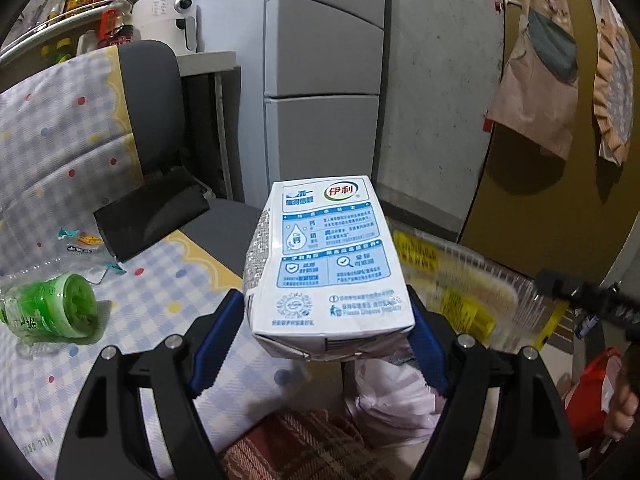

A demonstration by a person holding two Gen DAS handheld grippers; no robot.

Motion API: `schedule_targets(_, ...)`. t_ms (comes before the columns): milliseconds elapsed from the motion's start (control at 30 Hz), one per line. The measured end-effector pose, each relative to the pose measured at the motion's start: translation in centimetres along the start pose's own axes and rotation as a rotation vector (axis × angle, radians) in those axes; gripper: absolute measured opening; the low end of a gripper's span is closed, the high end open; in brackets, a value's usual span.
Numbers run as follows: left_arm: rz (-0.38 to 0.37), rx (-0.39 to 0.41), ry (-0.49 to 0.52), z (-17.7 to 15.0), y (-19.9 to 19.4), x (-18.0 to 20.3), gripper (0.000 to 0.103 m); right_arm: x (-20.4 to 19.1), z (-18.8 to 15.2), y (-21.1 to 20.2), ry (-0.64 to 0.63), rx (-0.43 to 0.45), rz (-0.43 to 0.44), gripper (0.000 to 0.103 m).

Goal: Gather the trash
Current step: 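Carry both items to the pink bin and open the right gripper, then lower the milk carton into the pink bin and open the left gripper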

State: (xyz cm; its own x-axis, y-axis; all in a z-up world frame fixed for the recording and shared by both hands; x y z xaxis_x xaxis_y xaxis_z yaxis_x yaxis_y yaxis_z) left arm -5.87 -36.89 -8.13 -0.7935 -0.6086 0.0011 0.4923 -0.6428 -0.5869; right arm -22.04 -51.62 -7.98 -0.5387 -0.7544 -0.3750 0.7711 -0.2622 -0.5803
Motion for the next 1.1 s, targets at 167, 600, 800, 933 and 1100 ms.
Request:
schedule_targets(167,0.019,-0.02,-0.008,-0.3,0.5,-0.7,0.076,2.8,-2.0,3.6,0.071,-0.104,-0.045,0.003)
schedule_targets(600,0.023,-0.039,0.005,-0.2,1.1,-0.7,0.076,5.7,-3.7,8.5,0.131,-0.246,-0.114,0.017)
schedule_targets(800,-0.016,-0.033,0.034,-0.4,1.3,0.5,0.076,5.1,-0.6,4.4,0.092,-0.078,-0.156,0.019)
schedule_targets(933,-0.055,-0.034,0.091,-0.7,1.9,2.9,0.076,4.0,0.8,1.6,0.04,0.044,-0.158,0.02)
schedule_targets(1100,-0.115,-0.051,0.163,-1.0,3.3,6.6,0.076,3.7,2.1,-0.9,-0.008,0.126,-0.185,0.026)
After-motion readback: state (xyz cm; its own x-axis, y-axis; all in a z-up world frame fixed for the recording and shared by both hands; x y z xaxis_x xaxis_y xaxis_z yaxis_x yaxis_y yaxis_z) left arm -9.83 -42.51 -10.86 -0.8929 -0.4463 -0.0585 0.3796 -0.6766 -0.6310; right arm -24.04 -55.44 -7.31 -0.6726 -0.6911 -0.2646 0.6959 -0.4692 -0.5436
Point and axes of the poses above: each gripper's, at about its wrist camera, not at the fingertips, and y roughly the way its jaws point, x to its right, z to its top, the point moved 6 cm from there along y, roughly the way its jaws point, and after that the axes turned 2 degrees about z, right-handed, at the moved point
